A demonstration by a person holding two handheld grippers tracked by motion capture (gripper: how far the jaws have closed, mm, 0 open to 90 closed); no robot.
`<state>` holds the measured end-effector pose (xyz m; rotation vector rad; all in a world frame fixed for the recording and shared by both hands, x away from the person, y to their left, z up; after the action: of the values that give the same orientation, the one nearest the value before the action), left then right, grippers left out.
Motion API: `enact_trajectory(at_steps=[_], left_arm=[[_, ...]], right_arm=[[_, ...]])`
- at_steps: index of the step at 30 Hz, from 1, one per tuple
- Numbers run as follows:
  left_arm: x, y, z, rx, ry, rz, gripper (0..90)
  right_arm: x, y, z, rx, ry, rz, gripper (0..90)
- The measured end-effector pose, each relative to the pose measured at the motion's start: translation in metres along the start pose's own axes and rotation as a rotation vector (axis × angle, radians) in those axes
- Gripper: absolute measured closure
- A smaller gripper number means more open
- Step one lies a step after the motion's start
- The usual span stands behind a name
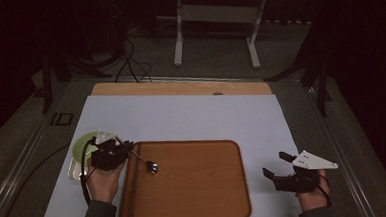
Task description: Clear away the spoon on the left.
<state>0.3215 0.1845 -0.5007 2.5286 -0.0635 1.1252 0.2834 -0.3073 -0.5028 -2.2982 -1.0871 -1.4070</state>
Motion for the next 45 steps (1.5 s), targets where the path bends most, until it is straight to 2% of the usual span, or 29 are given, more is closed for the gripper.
enact_trajectory(at_steps=[14,15,19,20,26,35,45], left_arm=[[-0.003,0.015,0.016,-0.053,-0.060,0.031,77.5],[-0.007,0.018,0.022,-0.087,-0.107,0.028,76.9],[-0.013,0.022,0.029,-0.113,-0.142,0.036,76.0],[-0.017,0.024,0.032,-0.128,-0.165,0.037,76.0],[-0.023,0.024,0.035,-0.133,-0.189,0.051,76.3],[-0.039,0.023,0.034,-0.178,-0.224,0.014,76.7],[-0.053,0.029,0.039,-0.184,-0.281,0.050,76.0]], right_arm=[[0.000,0.000,0.000,0.001,-0.001,0.001,14.5],[-0.001,0.000,0.000,0.002,-0.002,0.002,14.5],[0.000,0.000,0.000,0.003,-0.002,0.003,14.5],[0.000,0.000,0.000,0.003,-0.001,0.004,14.5],[0.000,0.000,0.000,0.005,-0.001,0.003,14.5],[0.000,-0.001,0.000,0.009,0.000,0.001,14.5],[0.000,-0.001,0.000,0.009,0.001,0.000,14.6]])
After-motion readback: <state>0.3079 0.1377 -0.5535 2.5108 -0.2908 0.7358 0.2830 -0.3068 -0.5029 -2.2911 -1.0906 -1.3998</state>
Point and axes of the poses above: each handheld gripper's, and its own axes: z roughly forward along the jaws, x roughly out of its top, y roughly to its right, the point moved 5 cm from there along z, roughly forward along the jaws, and after that the axes turned 10 degrees about -z, right-handed, at the moved point
